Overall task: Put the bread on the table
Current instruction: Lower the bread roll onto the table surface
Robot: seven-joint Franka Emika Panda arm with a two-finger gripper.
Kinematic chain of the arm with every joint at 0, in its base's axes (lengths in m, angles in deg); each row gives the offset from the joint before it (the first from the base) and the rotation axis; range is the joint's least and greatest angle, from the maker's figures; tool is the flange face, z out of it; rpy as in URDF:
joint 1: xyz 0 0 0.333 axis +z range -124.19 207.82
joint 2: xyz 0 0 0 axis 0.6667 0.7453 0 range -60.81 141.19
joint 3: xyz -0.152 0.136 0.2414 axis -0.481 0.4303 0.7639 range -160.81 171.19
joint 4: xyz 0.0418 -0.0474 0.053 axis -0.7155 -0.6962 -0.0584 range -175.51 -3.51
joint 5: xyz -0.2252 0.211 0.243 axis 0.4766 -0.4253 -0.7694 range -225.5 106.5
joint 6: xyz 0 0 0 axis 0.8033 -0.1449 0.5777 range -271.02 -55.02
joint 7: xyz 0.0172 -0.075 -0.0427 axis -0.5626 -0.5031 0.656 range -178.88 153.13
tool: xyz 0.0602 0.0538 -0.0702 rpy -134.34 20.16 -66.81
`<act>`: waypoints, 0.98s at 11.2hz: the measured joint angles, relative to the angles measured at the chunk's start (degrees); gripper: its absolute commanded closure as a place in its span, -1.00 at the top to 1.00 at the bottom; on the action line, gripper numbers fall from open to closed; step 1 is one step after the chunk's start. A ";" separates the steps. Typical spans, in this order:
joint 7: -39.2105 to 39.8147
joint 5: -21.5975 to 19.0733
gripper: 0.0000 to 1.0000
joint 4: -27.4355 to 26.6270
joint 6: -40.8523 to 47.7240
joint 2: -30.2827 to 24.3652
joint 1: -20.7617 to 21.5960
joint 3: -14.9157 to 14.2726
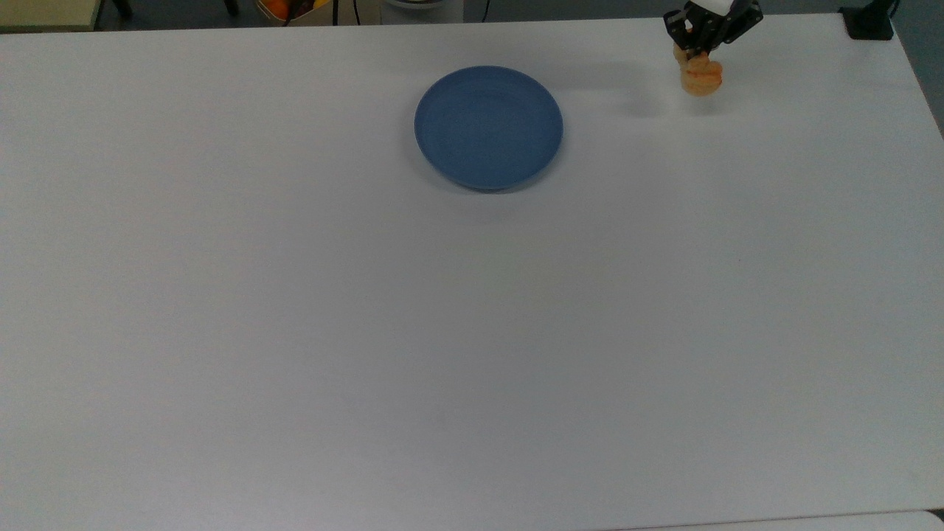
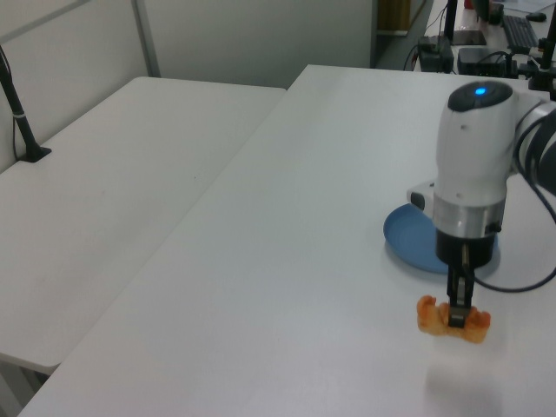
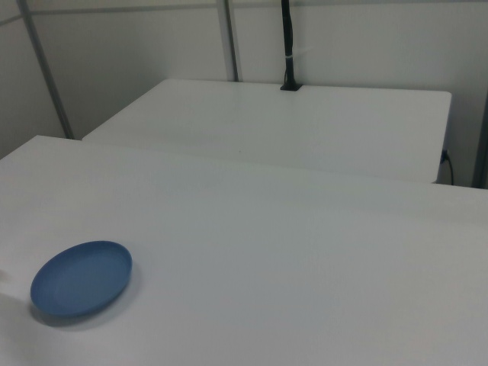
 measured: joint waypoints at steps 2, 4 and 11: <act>-0.84 2.06 -0.79 -0.13 -1.75 2.46 0.59 0.00; -3.38 6.01 -0.71 -0.18 -3.72 5.08 1.19 0.00; -5.41 8.84 0.87 0.11 -5.34 8.40 1.59 -0.01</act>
